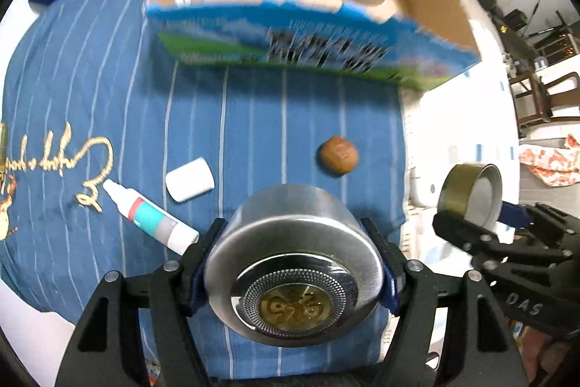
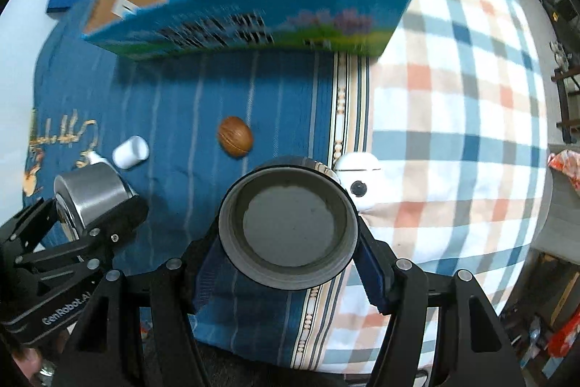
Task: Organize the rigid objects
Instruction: 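Carry the silver cup and gold tin into the box and release both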
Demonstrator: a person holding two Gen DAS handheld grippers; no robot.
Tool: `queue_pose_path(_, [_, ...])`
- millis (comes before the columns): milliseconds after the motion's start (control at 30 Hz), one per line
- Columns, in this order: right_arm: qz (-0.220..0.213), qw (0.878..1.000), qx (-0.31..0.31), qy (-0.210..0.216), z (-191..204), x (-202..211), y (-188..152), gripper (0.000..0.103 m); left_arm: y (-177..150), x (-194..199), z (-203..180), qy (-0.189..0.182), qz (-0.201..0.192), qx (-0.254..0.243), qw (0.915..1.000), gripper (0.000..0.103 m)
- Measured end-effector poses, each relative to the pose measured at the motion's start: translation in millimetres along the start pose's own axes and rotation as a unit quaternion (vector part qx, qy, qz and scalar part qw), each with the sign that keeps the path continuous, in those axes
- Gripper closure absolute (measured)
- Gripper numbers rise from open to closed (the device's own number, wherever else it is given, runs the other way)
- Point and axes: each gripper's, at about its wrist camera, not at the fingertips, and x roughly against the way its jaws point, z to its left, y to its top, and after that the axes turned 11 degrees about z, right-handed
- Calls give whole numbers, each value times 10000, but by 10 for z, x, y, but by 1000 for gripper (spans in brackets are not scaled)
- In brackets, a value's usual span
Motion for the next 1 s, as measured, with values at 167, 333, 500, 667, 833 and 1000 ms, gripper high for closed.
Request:
queue_pose_path(167, [-347, 9994, 44, 54, -96, 424, -115, 35, 107, 359, -1, 4, -345, -112, 9993, 34])
queue_pose_path(333, [-702, 9974, -126, 26, -115, 727, -166, 35, 132, 711, -30, -70, -684, -126, 9976, 34])
queue_pose_path(500, [-946, 9949, -303, 154, -141, 881, -151, 35, 211, 845, -44, -141, -874, -129, 9960, 34])
queue_pose_path(667, [-1128, 9927, -346, 260, -139, 1064, -119, 35, 315, 965, -81, -234, -993, -169, 9946, 34])
queue_pose_path(833, [-1212, 9913, -316, 406, -95, 1197, 18, 35, 518, 1006, -50, -407, -998, -137, 9941, 34])
queue_pose_path(1000, [-1295, 9899, -315, 477, -64, 1298, 321, 35, 874, 995, 92, -602, -902, 25, 9941, 34])
